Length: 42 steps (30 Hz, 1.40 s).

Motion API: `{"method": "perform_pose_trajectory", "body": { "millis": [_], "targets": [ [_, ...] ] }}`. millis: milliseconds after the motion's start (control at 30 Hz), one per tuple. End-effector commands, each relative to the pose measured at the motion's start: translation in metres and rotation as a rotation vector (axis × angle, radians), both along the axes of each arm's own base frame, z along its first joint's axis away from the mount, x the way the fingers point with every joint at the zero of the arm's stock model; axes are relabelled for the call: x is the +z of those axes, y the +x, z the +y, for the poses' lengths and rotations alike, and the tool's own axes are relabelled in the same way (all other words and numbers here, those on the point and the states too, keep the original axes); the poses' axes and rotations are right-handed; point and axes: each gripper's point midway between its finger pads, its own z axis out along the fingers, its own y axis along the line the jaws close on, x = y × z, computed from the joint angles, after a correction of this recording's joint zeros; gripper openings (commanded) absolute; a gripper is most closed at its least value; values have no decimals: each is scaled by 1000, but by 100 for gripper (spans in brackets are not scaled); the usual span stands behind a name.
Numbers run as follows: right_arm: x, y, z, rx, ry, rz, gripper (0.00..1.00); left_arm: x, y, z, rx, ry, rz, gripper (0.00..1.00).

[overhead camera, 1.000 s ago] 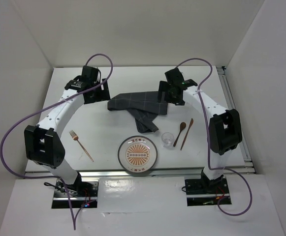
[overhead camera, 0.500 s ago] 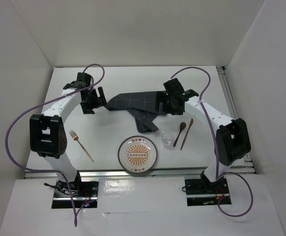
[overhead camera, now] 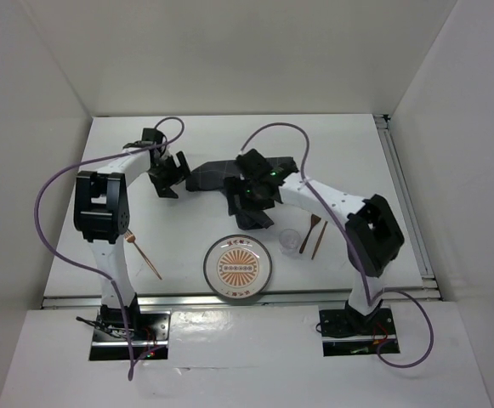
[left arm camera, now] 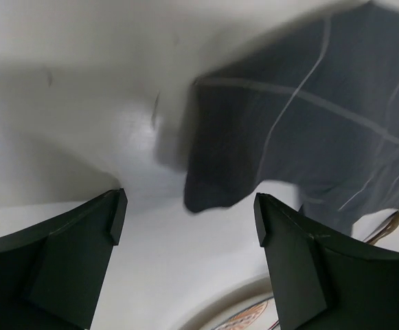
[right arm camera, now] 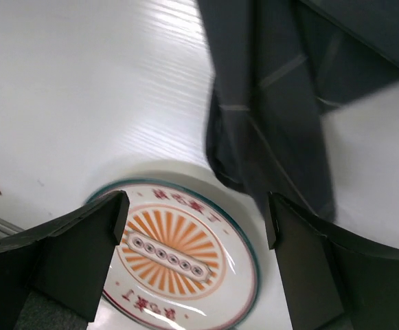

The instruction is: Set the dinner table for one person

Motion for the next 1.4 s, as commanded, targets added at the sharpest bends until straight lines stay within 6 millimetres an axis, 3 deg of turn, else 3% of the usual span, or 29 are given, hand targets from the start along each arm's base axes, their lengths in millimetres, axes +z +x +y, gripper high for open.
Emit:
{"method": "perform_pose_trajectory", "body": {
  "millis": [0, 133, 200, 267, 333, 500, 533, 600, 667, 767, 1000, 1033, 1167, 1300, 1333, 1367],
  "targets": [
    [-3, 15, 23, -7, -13, -13, 90, 5, 24, -14, -15, -53, -44, 93],
    [-9, 15, 43, 23, -26, 0, 79, 4, 40, -22, -21, -66, -53, 84],
    [-23, 12, 42, 14, -69, 21, 74, -2, 44, -28, -43, -71, -42, 67],
    [-21, 17, 41, 1, -82, 5, 73, 7, 51, -33, -62, -68, -50, 55],
    [-32, 19, 29, -36, -151, 12, 73, 13, 55, -33, -62, -68, -63, 39],
    [-17, 24, 13, -78, -201, -42, 74, 35, 59, -33, -72, -67, -109, 22],
    [-7, 26, 8, -95, -204, -73, 74, 39, 60, -33, -72, -67, -112, 20],
    [-5, 24, -3, -113, -231, -91, 74, 54, 63, -33, -80, -64, -134, 9],
    [-10, 23, -16, -120, -269, -85, 82, 68, 66, -35, -87, -78, -159, 0],
    [-16, 21, -39, -150, -360, -80, 84, 84, 68, -39, -98, -99, -180, 0],
    [-27, 20, -59, -177, -430, -76, 83, 94, 67, -41, -111, -107, -192, 0],
    [-21, 26, -54, -144, -398, -98, 82, 94, 67, -41, -111, -107, -192, 0],
    [-27, 20, -40, -14, -320, -74, 79, 98, 68, -42, -116, -115, -201, 0],
    [-39, 16, -36, 6, -310, -39, 53, 108, 68, -45, -118, -137, -214, 0],
    [-39, 15, -35, 10, -304, -33, 34, 110, 68, -45, -118, -137, -216, 0],
    [-43, 14, -35, 11, -310, -27, 22, 115, 71, -46, -119, -137, -230, 0]
  ]
}}
